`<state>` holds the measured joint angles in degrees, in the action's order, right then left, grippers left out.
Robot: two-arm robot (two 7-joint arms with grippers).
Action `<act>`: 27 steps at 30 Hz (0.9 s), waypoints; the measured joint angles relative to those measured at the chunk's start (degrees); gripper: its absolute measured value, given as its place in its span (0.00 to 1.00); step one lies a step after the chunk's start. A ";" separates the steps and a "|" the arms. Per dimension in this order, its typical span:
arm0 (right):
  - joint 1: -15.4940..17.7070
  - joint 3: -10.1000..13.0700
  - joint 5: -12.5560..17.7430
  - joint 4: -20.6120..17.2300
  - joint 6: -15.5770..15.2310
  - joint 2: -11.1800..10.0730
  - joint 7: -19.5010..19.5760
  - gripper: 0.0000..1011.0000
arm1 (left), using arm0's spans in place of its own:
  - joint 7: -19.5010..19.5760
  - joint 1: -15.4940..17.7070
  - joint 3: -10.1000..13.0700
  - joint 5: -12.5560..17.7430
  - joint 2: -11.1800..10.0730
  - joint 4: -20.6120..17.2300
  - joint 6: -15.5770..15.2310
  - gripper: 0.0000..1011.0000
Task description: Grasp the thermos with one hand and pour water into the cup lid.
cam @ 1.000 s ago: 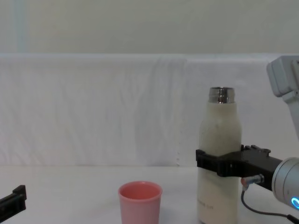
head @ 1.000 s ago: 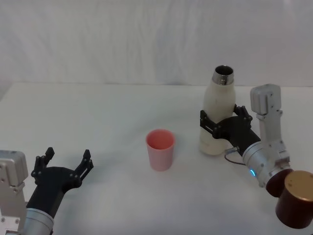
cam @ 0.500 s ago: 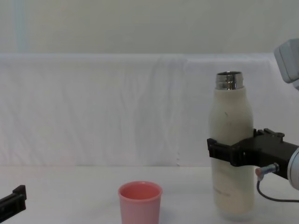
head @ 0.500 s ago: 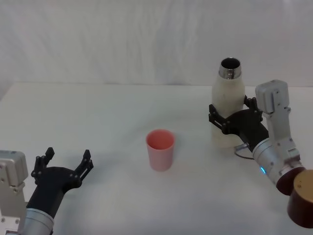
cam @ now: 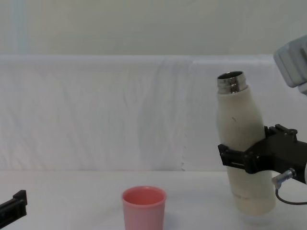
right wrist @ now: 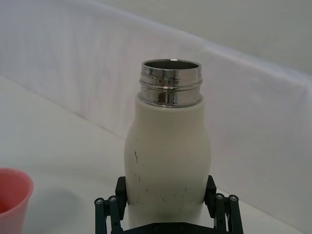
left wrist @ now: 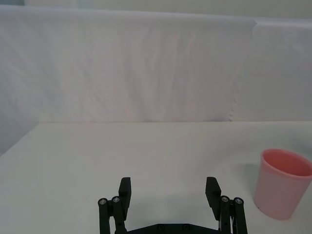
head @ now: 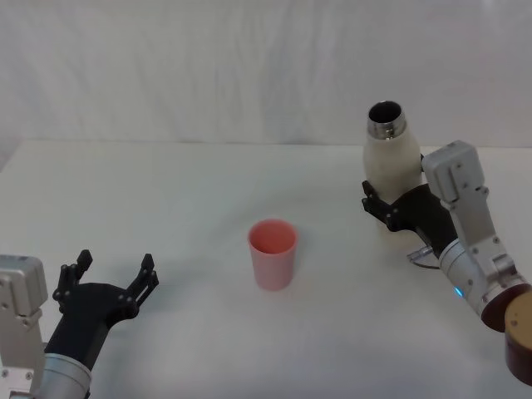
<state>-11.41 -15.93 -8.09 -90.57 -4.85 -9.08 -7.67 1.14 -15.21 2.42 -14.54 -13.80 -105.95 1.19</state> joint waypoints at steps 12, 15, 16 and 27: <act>-0.58 -1.80 -5.15 0.12 1.03 -1.39 -0.81 0.94 | 0.00 0.00 0.00 0.00 -0.01 0.00 0.00 0.99; -0.77 -2.53 -7.20 0.18 1.14 -1.88 -0.88 0.94 | 0.00 0.00 0.00 0.00 -0.01 0.00 0.00 0.99; -0.77 -2.53 -7.20 0.18 1.14 -1.88 -0.88 0.94 | 0.00 0.00 0.00 0.00 -0.01 0.00 0.00 0.99; -1.19 -4.22 -13.30 -0.02 1.00 -2.97 -0.56 0.94 | 0.00 0.00 -0.01 0.00 -0.01 0.00 0.00 0.99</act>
<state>-12.60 -20.16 -21.39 -90.59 -3.85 -12.05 -8.24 1.14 -15.21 2.41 -14.54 -13.81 -105.95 1.19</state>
